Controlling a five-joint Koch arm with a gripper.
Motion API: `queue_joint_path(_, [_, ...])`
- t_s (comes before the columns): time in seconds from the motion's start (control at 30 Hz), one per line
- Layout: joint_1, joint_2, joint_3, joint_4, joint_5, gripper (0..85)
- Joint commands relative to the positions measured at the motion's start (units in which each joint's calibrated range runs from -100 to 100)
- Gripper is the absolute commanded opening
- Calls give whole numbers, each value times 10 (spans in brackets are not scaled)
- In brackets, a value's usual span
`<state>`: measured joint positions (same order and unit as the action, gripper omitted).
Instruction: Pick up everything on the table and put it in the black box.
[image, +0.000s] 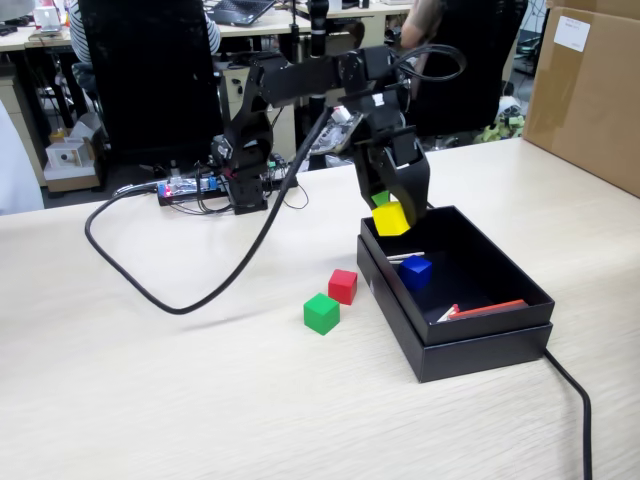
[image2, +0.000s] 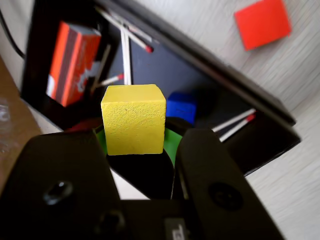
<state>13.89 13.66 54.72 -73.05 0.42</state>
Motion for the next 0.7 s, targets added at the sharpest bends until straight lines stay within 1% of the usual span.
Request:
queue_joint_path(0.0, [12, 46, 61, -1, 15, 140])
queue_joint_path(0.13, [13, 120, 78, -1, 25, 141])
queue_joint_path(0.33, [7, 165, 77, -1, 27, 153])
queue_joint_path(0.37, [7, 165, 70, -1, 27, 210])
queue_joint_path(0.4, [7, 165, 53, -1, 26, 289])
queue_joint_path(0.5, [6, 159, 32, -2, 26, 371])
queue_joint_path(0.57, [5, 150, 29, -8, 26, 407])
queue_joint_path(0.67, [3, 119, 28, -16, 26, 415])
